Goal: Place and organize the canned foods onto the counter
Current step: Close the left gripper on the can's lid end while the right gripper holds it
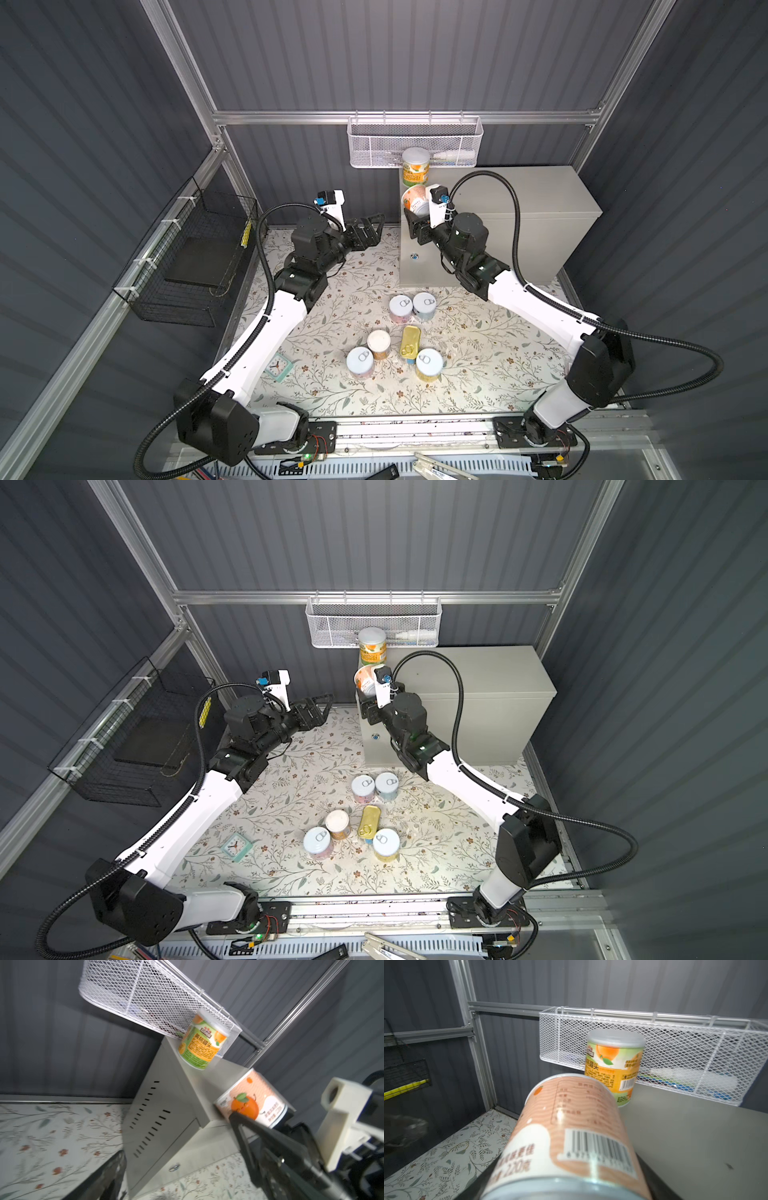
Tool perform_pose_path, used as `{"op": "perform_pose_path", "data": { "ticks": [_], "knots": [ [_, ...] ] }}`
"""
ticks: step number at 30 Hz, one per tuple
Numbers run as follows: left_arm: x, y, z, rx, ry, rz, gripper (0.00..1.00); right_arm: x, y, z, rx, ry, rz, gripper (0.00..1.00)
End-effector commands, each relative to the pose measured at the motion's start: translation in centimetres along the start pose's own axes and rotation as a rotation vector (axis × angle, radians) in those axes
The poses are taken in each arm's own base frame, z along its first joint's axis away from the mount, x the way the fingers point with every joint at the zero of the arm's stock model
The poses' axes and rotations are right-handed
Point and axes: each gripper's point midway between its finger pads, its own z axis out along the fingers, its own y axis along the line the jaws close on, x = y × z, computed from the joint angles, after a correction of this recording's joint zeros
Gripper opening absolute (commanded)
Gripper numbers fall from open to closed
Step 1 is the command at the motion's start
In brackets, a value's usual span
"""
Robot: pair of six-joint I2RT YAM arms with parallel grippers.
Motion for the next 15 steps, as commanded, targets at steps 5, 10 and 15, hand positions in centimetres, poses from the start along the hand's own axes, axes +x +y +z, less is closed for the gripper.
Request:
{"op": "perform_pose_path", "data": {
  "ticks": [5, 10, 15],
  "knots": [
    [-0.6, -4.4, 0.1, 0.265, 0.008, -0.21, 1.0, -3.5, 4.8, -3.2, -0.19, -0.149, -0.03, 0.69],
    [0.5, -5.8, -0.1, 0.348, 0.048, -0.232, 1.0, -4.2, 5.7, -3.9, -0.23, -0.158, -0.002, 0.68],
    [1.7, -6.1, -0.5, 0.332, 0.076, -0.224, 1.0, -4.6, 5.8, -4.2, -0.206, -0.17, -0.019, 0.67]
  ]
}}
